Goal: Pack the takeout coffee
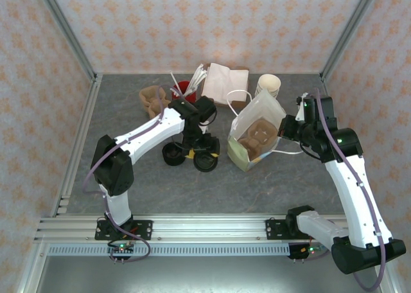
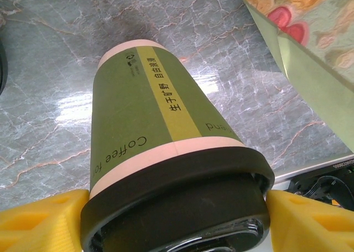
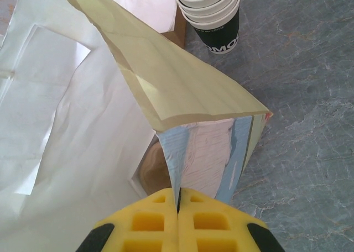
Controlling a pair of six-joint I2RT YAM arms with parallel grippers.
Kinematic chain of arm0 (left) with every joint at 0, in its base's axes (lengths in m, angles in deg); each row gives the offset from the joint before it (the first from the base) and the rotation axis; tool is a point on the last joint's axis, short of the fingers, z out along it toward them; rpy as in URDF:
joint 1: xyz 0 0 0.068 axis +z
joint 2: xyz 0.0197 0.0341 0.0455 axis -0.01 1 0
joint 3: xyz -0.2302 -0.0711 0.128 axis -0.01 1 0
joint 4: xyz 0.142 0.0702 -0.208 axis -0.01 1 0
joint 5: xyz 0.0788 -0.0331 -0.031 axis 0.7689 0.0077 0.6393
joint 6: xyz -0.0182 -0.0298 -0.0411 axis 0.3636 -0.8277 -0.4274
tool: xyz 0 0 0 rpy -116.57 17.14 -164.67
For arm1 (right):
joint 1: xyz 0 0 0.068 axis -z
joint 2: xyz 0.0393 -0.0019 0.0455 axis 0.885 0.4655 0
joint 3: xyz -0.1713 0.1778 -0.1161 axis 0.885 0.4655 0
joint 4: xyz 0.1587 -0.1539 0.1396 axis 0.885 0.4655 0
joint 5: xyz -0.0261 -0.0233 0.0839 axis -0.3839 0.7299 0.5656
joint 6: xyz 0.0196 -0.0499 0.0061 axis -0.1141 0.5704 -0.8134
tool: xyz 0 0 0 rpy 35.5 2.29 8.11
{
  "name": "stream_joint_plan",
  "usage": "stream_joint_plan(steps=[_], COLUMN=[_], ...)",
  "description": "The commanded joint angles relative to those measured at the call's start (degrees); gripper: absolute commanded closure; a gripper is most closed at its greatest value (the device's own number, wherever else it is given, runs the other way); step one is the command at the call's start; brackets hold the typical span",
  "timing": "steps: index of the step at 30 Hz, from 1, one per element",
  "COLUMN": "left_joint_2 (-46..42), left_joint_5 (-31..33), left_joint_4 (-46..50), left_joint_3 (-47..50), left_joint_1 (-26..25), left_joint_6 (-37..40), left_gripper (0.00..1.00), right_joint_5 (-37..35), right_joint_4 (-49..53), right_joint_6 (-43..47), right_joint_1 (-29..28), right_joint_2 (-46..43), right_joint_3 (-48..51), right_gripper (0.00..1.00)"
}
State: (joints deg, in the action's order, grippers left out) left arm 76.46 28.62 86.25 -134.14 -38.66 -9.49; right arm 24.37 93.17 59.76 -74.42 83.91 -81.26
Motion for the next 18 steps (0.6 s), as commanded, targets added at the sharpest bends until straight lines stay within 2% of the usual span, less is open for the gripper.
stream_joint_plan(steps=[1, 5, 13, 18], left_joint_2=[1.5, 1.9, 2.7, 2.8], left_joint_5=[0.7, 0.7, 0.9, 3.7], left_joint_4=[1.4, 1.5, 1.9, 5.7], left_joint_3=[-1.1, -1.6, -2.5, -7.1], left_joint_1=[0.6, 1.0, 2.3, 2.3], left_joint_6=[1.0, 1.3, 2.6, 5.3], left_gripper=[0.20, 0.11, 0.11, 0.09], right_joint_5=[0.3, 0.2, 0.0, 0.2], right_joint_4=[-0.5, -0.2, -0.4, -0.5], right_joint_6=[0.2, 0.2, 0.3, 0.3], right_joint_1=[0.3, 0.3, 0.3, 0.3], right_joint_2=[0.1, 0.3, 0.8, 1.3], right_joint_3=[-0.1, -0.3, -0.8, -1.2], right_gripper=[1.00, 1.00, 1.00, 1.00])
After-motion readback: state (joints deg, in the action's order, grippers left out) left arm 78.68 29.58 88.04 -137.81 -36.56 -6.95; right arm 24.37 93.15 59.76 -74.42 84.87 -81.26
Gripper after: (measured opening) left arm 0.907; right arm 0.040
